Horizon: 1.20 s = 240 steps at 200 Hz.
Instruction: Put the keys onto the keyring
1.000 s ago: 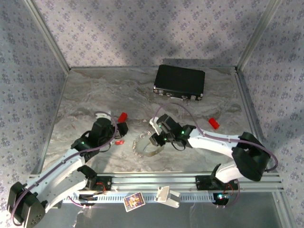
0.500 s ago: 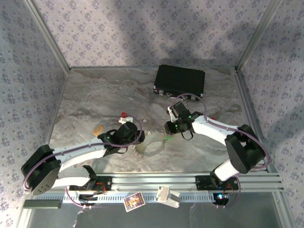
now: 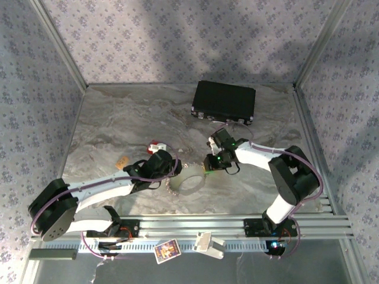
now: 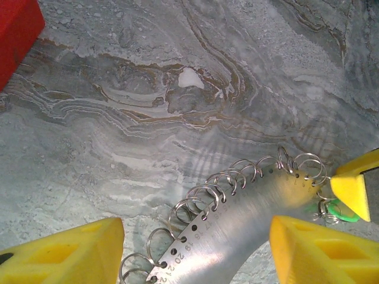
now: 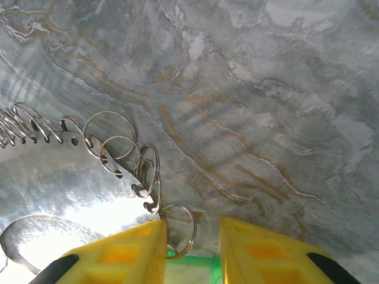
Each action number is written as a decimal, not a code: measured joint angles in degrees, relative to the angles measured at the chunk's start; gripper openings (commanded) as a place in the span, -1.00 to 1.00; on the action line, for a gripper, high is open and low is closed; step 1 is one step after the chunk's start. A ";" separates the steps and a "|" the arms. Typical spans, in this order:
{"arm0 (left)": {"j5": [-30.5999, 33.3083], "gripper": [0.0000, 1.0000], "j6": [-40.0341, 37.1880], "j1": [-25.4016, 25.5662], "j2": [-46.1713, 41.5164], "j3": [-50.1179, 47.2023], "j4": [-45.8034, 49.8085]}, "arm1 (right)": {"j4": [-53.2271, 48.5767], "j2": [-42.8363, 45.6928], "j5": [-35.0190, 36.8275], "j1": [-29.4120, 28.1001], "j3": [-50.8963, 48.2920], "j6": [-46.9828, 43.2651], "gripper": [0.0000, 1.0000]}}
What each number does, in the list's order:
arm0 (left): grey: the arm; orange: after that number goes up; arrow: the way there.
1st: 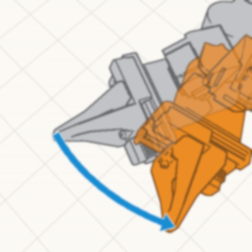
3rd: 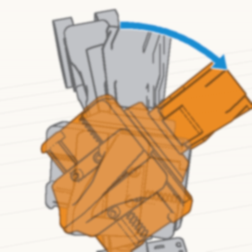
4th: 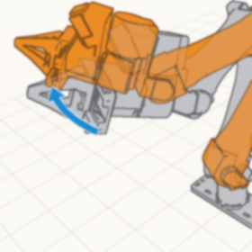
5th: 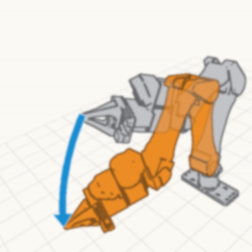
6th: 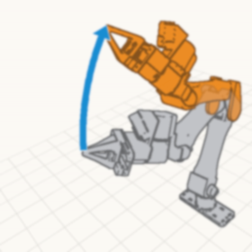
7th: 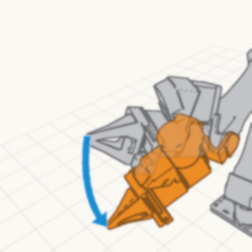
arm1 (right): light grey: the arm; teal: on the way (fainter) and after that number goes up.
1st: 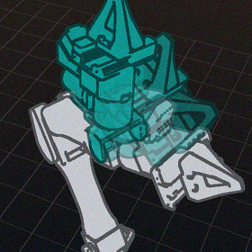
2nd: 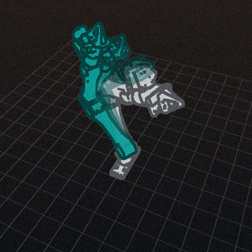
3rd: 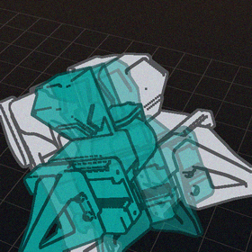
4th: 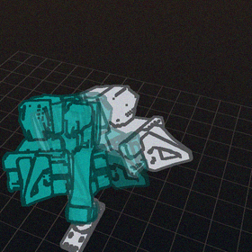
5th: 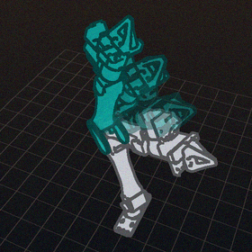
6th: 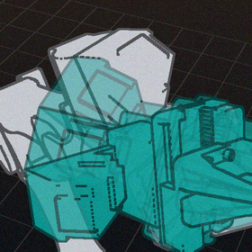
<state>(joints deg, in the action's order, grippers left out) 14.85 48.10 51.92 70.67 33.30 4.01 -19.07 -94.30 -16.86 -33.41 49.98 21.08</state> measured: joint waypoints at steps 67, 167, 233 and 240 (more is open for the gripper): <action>0.24 0.30 0.00 0.00 0.48 0.33 0.02 | 0.02 -0.74 -1.92 -0.50 0.17 0.24 -0.75; 2.82 0.30 -0.02 0.00 0.46 0.33 0.04 | -0.96 -0.74 -1.99 -1.53 5.16 -2.49 -1.00; 4.13 0.30 -0.02 -0.15 -0.17 0.13 0.04 | -2.47 -0.87 -0.81 -3.15 6.49 -3.58 -0.90; 4.26 0.30 -0.02 -0.15 -0.37 0.04 0.04 | -2.60 -0.85 -0.39 -3.13 6.49 -3.58 -0.86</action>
<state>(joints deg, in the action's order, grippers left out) 19.11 48.07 51.77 70.30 33.34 4.05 -21.67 -95.15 -17.26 -36.53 56.47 17.50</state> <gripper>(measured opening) 0.649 0.052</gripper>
